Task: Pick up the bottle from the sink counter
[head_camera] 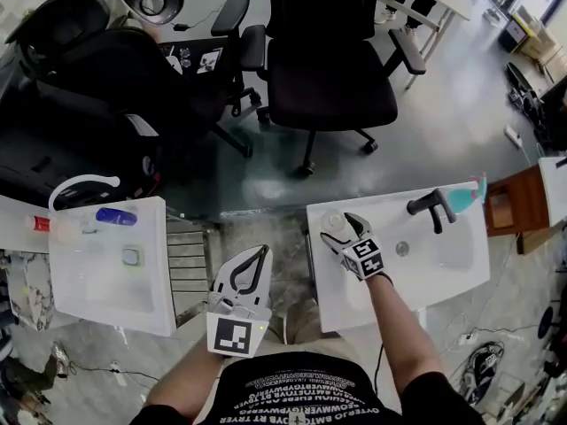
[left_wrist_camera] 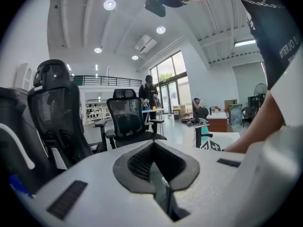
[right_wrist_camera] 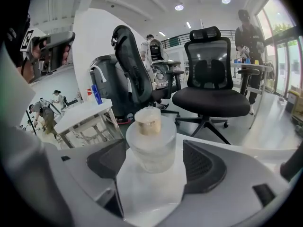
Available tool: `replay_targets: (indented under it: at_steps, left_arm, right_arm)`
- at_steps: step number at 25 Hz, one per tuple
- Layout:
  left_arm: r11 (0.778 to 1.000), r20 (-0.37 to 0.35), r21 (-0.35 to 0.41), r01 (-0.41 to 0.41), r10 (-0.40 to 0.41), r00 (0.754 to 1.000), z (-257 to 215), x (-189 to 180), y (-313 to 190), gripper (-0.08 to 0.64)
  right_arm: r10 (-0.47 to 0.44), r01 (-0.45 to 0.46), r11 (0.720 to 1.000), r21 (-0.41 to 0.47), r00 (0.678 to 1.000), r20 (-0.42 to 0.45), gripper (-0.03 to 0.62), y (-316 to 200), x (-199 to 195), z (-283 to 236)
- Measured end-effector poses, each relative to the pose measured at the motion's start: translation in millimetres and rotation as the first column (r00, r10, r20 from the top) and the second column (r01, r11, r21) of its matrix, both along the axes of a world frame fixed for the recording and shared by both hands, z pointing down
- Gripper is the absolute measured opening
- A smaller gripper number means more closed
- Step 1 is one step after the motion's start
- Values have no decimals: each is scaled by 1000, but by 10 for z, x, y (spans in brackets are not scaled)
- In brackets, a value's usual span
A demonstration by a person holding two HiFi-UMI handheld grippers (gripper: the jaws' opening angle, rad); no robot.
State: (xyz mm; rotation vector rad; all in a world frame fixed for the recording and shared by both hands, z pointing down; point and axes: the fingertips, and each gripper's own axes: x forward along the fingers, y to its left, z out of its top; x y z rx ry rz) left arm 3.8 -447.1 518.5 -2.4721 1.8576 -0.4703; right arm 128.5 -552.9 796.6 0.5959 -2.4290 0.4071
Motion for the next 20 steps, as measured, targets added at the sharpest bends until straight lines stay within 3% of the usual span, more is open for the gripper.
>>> replay_targets:
  at_steps: [8, 20]
  left_arm:
    - [1000, -9, -29, 12, -13, 1000, 95, -40, 120, 2]
    - [998, -16, -56, 28, -29, 999, 177, -102, 158, 2]
  right_arm:
    - [24, -24, 1000, 3, 1000, 18, 353, -91, -166, 151]
    - [17, -15, 995, 97, 1000, -17, 337, -145, -255, 170]
